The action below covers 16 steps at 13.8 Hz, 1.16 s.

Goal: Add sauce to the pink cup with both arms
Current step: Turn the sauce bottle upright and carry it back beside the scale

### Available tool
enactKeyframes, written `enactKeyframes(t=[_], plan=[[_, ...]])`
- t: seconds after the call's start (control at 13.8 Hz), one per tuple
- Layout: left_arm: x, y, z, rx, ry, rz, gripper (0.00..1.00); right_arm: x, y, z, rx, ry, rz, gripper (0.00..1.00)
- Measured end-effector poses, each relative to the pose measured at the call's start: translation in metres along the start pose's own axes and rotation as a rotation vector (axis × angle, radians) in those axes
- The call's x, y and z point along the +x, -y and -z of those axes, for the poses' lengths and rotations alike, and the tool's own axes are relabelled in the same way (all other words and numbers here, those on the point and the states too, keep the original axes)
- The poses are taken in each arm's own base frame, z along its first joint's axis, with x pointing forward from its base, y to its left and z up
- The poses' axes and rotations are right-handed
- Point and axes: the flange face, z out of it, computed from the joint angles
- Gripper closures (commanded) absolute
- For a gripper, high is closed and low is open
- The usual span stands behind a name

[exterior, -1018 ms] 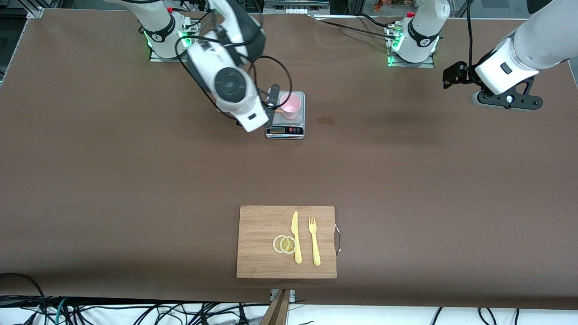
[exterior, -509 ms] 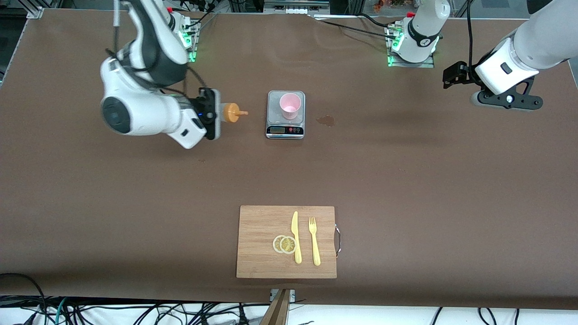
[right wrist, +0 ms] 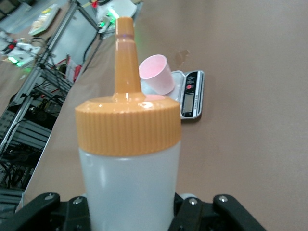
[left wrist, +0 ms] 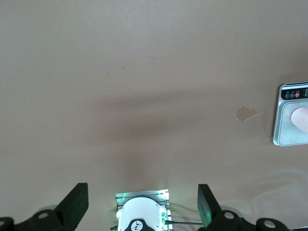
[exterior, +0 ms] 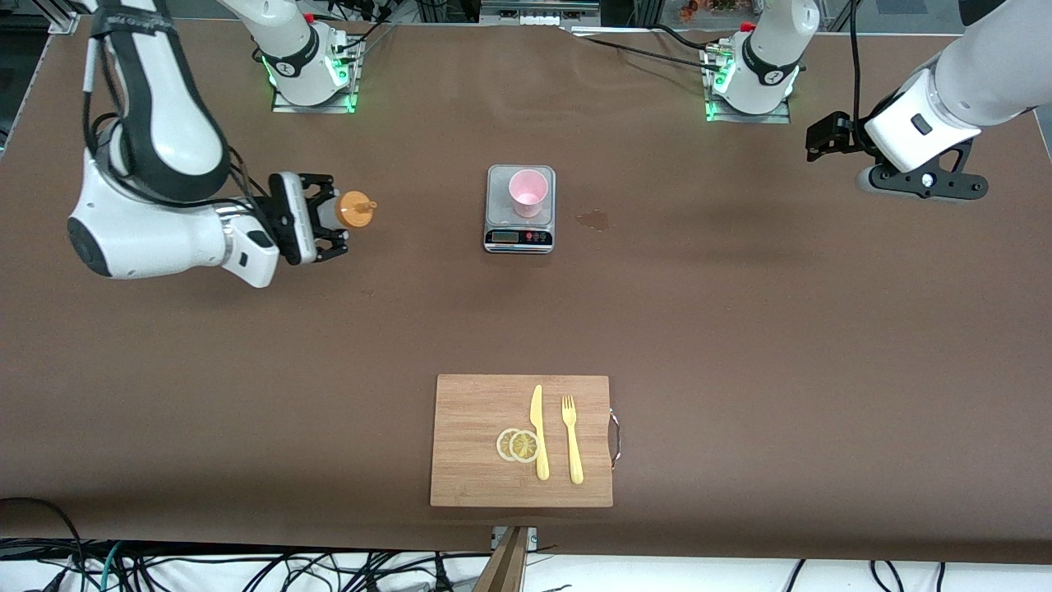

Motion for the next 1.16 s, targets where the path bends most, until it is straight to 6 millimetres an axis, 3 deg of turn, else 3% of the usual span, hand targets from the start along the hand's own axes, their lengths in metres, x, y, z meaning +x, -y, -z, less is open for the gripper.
enactKeyframes(t=[0.22,0.51,1.09,1.16], plan=[[0.000,0.000,0.000,0.000,0.000,0.000,0.00,-0.064,-0.016,-0.011,0.052,-0.131,0.150,1.00],[0.000,0.000,0.000,0.000,0.000,0.000,0.00,-0.132,-0.038,-0.053,0.120,-0.313,0.292,1.00],[0.000,0.000,0.000,0.000,0.000,0.000,0.00,-0.256,-0.040,-0.115,0.186,-0.578,0.377,1.00],[0.000,0.000,0.000,0.000,0.000,0.000,0.00,-0.265,-0.039,-0.118,0.182,-0.590,0.376,0.94]])
